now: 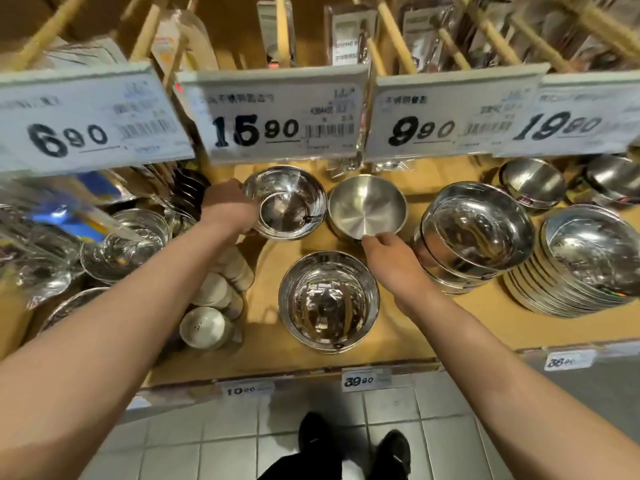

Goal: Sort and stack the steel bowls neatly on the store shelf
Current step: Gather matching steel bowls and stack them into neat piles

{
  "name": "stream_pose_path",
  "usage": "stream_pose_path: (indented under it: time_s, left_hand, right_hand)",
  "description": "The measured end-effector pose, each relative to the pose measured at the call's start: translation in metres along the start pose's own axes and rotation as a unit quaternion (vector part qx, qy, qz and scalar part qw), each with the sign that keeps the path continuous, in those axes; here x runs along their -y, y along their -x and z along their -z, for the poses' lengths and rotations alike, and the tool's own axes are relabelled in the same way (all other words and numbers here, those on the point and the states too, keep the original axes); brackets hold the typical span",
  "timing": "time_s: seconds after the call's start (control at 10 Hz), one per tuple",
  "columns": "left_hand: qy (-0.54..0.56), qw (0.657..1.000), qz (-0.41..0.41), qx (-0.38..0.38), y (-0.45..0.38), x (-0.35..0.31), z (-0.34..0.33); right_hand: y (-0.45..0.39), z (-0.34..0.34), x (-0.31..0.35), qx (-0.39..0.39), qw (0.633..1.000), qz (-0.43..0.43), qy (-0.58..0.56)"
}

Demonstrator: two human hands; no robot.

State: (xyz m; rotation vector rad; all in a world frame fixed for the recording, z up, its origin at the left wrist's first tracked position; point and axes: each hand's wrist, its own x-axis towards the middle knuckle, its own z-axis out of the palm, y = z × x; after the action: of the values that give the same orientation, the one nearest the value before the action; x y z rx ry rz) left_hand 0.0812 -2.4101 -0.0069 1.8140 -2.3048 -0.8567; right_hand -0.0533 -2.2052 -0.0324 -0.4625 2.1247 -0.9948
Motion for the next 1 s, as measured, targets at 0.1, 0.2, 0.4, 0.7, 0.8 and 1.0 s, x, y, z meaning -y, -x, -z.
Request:
stream_pose_path:
  time_s: [0.1,0.2,0.4,0.7,0.8,1.0]
  left_hand:
    - [0.086,0.996,-0.003,0.001,0.024,0.001,0.02]
    - [0.118,0.993,-0.017,0.0,0.051,0.006,0.036]
    - [0.191,0.98,-0.02,0.051,0.082,0.022,0.052]
    - [0.235,0.969,0.01,0.072,0.085,0.035,0.046]
    - [0.273,0.959,0.026,0.074,0.088,0.035,0.046]
    - [0.297,0.952,0.026,0.077,0.094,0.035,0.049]
  right_hand:
    - [-0.009,-0.003,0.001,0.009,0.999,-0.043,-0.021]
    - [-0.021,-0.008,0.0,0.022,0.995,-0.086,-0.045]
    - [-0.044,-0.02,0.005,0.02,0.986,-0.127,-0.106]
    - [-0.063,-0.026,0.006,0.004,0.954,-0.177,-0.241]
    - [-0.057,-0.025,0.012,0.016,0.947,-0.179,-0.267]
    - [-0.039,-0.018,0.025,0.035,0.948,-0.167,-0.267]
